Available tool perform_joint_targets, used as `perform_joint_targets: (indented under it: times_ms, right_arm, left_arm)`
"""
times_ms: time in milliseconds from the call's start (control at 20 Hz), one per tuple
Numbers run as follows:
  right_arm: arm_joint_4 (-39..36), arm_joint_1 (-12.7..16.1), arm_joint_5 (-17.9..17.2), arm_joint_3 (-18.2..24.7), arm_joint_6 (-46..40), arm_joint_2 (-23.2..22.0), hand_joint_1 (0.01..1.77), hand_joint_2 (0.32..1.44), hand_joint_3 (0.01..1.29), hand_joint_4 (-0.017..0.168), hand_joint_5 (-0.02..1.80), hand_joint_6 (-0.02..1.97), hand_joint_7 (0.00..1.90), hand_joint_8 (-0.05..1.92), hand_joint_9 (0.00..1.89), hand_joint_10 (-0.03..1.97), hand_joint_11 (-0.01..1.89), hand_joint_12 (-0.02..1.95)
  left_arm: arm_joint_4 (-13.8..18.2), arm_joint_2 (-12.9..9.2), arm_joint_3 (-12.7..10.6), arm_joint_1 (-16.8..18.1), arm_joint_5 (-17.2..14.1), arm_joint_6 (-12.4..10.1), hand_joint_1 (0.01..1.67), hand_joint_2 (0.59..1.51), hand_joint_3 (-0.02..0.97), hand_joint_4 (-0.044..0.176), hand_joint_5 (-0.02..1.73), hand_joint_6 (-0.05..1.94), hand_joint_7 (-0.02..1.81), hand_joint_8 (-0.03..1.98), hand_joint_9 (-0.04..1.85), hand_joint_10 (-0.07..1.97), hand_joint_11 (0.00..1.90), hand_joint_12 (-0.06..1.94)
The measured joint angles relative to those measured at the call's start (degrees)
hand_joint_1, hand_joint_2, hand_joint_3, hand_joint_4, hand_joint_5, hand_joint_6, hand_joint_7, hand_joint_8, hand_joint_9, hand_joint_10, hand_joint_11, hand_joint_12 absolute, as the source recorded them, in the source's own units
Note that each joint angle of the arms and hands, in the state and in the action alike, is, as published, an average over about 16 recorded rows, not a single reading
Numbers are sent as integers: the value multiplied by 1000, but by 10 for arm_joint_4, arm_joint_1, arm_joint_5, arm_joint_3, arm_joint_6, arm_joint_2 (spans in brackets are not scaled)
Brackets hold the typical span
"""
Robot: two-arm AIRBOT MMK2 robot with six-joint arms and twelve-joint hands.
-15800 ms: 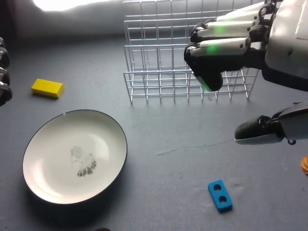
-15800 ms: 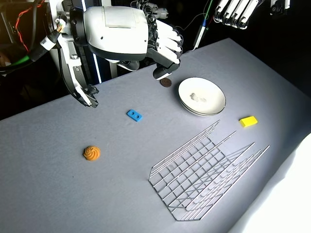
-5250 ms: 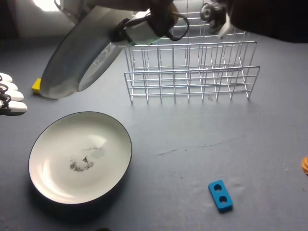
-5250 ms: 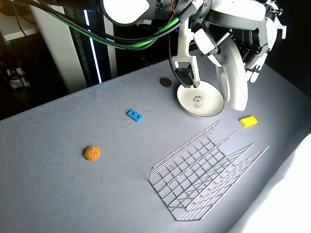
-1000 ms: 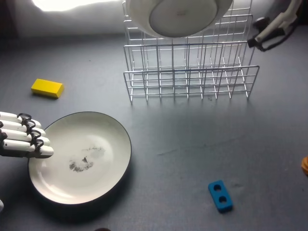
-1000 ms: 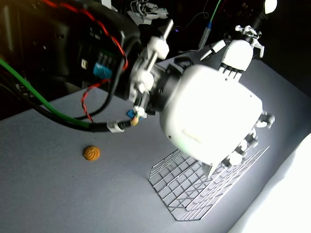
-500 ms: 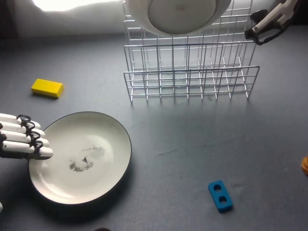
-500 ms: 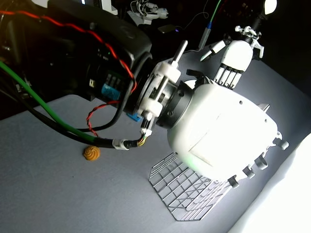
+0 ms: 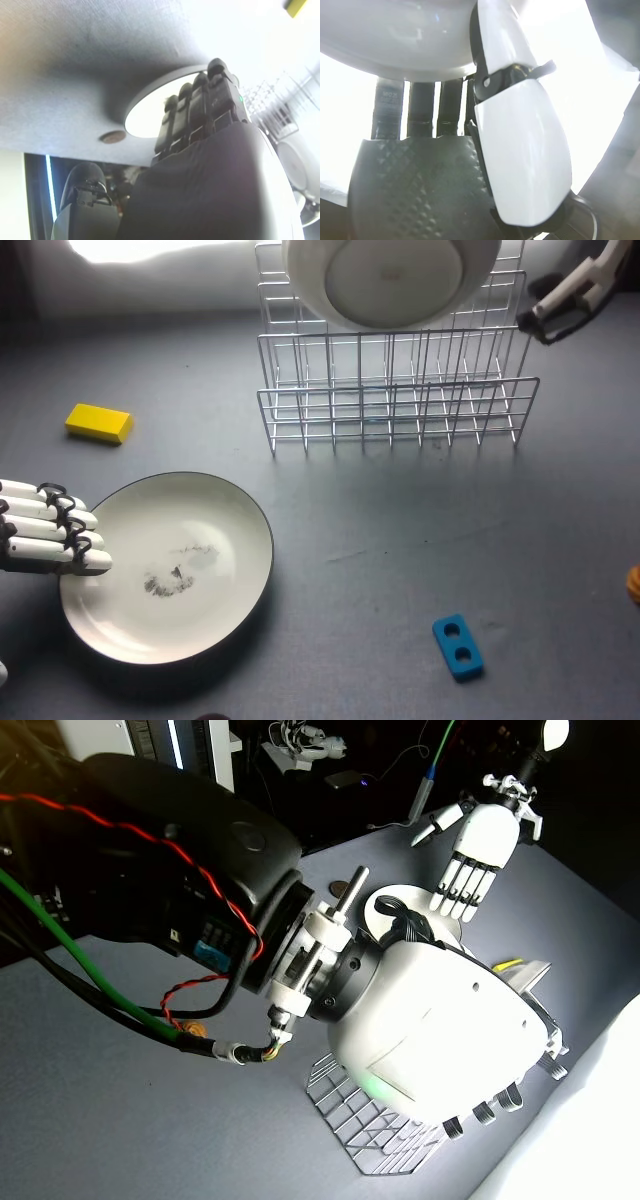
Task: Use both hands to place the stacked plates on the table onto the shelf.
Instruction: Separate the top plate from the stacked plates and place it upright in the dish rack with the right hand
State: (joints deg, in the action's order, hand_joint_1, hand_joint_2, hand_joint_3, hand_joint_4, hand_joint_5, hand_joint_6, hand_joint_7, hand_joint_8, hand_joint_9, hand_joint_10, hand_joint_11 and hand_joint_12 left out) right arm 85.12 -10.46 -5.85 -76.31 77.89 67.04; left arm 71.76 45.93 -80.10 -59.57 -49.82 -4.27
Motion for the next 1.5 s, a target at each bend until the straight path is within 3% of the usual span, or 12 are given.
perform_joint_targets:
  times_ms: [750,1500]
  right_arm:
    - [0,-29,23,-48,1,26,1394,1046,20,-10,856,936,962,967,913,1170,715,1137]
    - [-1,-58,23,-64,0,37,1394,1046,20,-10,858,936,978,933,909,1167,702,1158]
  left_arm:
    - [1,2,-1,0,0,0,18,1108,11,-1,43,7,57,12,25,-13,26,28]
    - [1,3,-2,-2,-1,0,17,1104,10,-2,42,6,55,11,27,-16,20,104]
